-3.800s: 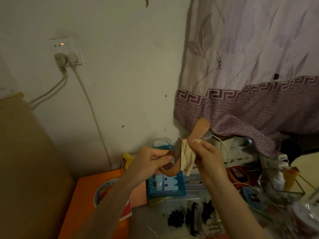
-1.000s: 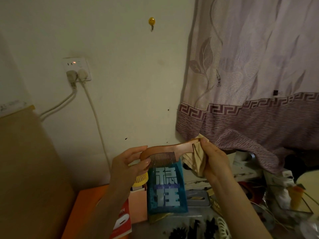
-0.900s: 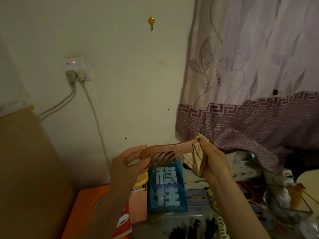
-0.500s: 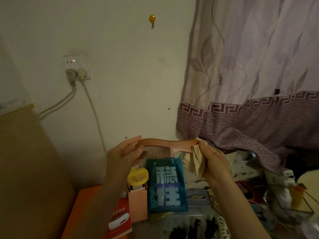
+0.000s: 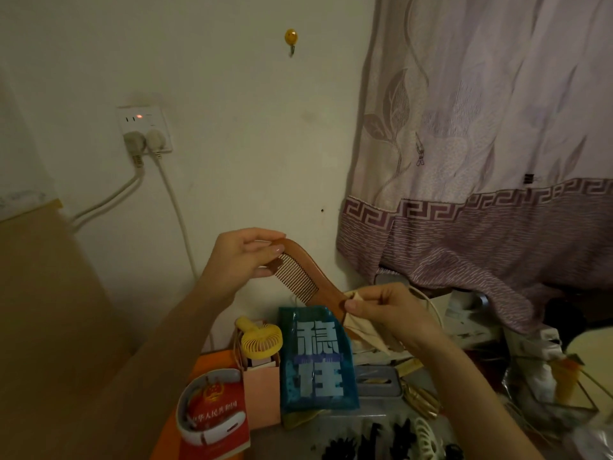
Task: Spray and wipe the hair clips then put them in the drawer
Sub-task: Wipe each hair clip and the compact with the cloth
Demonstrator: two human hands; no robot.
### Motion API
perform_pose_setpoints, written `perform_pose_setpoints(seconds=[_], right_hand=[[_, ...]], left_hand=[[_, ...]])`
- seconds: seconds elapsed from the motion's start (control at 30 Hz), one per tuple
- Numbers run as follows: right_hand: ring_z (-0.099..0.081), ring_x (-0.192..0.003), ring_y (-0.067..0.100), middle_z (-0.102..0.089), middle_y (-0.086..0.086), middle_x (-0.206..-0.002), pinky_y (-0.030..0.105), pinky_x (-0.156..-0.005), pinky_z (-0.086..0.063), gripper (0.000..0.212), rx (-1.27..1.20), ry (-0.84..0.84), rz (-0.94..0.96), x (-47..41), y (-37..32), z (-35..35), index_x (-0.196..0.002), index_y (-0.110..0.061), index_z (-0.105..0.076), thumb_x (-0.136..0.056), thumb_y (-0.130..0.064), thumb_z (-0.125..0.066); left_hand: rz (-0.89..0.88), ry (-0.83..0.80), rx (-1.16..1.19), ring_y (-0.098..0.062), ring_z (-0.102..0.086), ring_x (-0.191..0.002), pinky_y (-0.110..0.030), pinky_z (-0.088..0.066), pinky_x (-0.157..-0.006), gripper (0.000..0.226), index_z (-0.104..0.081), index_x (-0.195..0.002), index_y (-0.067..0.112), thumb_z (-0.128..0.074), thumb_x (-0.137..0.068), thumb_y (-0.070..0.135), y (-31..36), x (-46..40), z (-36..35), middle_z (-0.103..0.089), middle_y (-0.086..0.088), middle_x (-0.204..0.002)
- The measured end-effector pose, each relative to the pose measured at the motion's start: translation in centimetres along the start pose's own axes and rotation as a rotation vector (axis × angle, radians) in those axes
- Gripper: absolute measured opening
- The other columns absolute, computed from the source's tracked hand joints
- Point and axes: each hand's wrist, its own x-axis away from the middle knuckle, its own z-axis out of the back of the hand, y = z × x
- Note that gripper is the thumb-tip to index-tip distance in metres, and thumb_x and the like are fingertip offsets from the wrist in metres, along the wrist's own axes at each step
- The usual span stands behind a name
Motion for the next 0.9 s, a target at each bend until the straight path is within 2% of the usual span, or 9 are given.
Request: perform_pose_setpoints(seconds=[0.17,0.27,0.33,0.4,0.53,0.67,0.73,0.83,0.9], right_hand=[[-0.068,-0.07,0.018,-0.073,0.007,-0.077,0.024,-0.065,-0.055,0.015,0.029,-0.004,0.071,-0.8,0.1,-1.7,-0.078,-0.013,-0.076,-0.071,-0.025,-0.07],[-0.068,-0.074,0.022,-0.073,0.015,-0.084,0.027,-0.067,-0.057,0.024,0.004,0.037,0.082,-1.2,0.2,-2.1,-0.088,0.0,-0.074,-0.073,-0.019,-0.071],[-0.068,-0.071,0.022,-0.072,0.016,-0.083,0.027,-0.065,-0.057,0.018,-0.019,0.061,0.091,-1.3,0.4,-2.2,-0.089,0.003,-0.072,-0.079,-0.012,-0.07],[-0.068,-0.067,0.021,-0.072,0.014,-0.079,0.028,-0.062,-0.057,0.01,-0.054,0.087,0.108,-1.2,0.4,-2.4,-0.085,-0.001,-0.073,-0.08,-0.01,-0.07],[-0.068,-0.07,0.029,-0.071,0.018,-0.081,0.038,-0.064,-0.057,0.022,-0.125,0.107,0.111,-1.2,0.6,-2.7,-0.084,-0.003,-0.071,-0.073,-0.022,-0.07],[-0.068,-0.067,0.024,-0.07,0.018,-0.08,0.032,-0.059,-0.058,0.023,-0.377,0.237,0.123,-1.6,0.8,-2.7,-0.085,0.0,-0.069,-0.074,-0.02,-0.069],[-0.068,-0.063,0.02,-0.071,0.013,-0.074,0.03,-0.058,-0.057,0.017,-0.472,0.34,0.111,-1.9,0.9,-2.5,-0.077,-0.005,-0.07,-0.072,-0.021,-0.069],[-0.068,-0.061,0.018,-0.071,0.009,-0.069,0.03,-0.059,-0.058,0.012,-0.607,0.409,0.099,-2.1,1.0,-2.5,-0.063,-0.011,-0.071,-0.071,-0.02,-0.069],[-0.069,-0.064,0.02,-0.071,0.011,-0.071,0.034,-0.065,-0.06,0.013,-0.675,0.427,0.096,-2.2,1.1,-2.5,-0.066,-0.009,-0.068,-0.076,-0.018,-0.067]], left_hand=[[-0.006,-0.128,-0.062,-0.005,-0.07,-0.072,-0.016,-0.053,-0.058,0.018,-0.07,-0.092,0.018,-0.063,-0.086,0.002,0.3,-0.3,-1.8,-0.074,0.003,-0.082],[-0.013,-0.156,-0.079,-0.004,-0.07,-0.073,-0.016,-0.052,-0.058,0.018,-0.07,-0.094,0.018,-0.063,-0.087,0.003,0.2,-0.3,-2.5,-0.073,0.002,-0.084],[-0.012,-0.179,-0.094,-0.005,-0.07,-0.075,-0.016,-0.053,-0.06,0.018,-0.07,-0.095,0.019,-0.064,-0.087,0.004,0.1,-0.3,-2.6,-0.074,0.002,-0.085],[0.0,-0.202,-0.1,-0.005,-0.07,-0.077,-0.018,-0.054,-0.062,0.018,-0.07,-0.094,0.021,-0.065,-0.086,0.006,0.0,-0.3,-2.8,-0.074,0.005,-0.084],[-0.005,-0.181,-0.073,-0.006,-0.07,-0.082,-0.017,-0.054,-0.064,0.022,-0.069,-0.1,0.026,-0.066,-0.086,0.009,-0.3,-0.1,-3.2,-0.073,0.006,-0.09],[0.013,-0.123,-0.031,-0.007,-0.069,-0.092,-0.017,-0.055,-0.069,0.051,-0.053,-0.129,0.031,-0.07,-0.081,0.023,-1.4,1.0,-3.8,-0.07,0.013,-0.098],[0.043,-0.119,-0.008,-0.007,-0.069,-0.093,-0.018,-0.055,-0.071,0.063,-0.052,-0.132,0.027,-0.071,-0.072,0.035,-2.3,1.9,-4.1,-0.07,0.013,-0.099],[0.137,-0.156,0.039,-0.008,-0.071,-0.085,-0.017,-0.055,-0.068,0.061,-0.054,-0.132,0.02,-0.073,-0.075,0.027,-3.4,3.0,-4.6,-0.073,0.01,-0.09],[0.203,-0.182,0.058,-0.006,-0.07,-0.076,-0.016,-0.055,-0.065,0.054,-0.054,-0.132,0.016,-0.072,-0.081,0.017,-3.9,3.6,-5.2,-0.072,0.006,-0.085]])
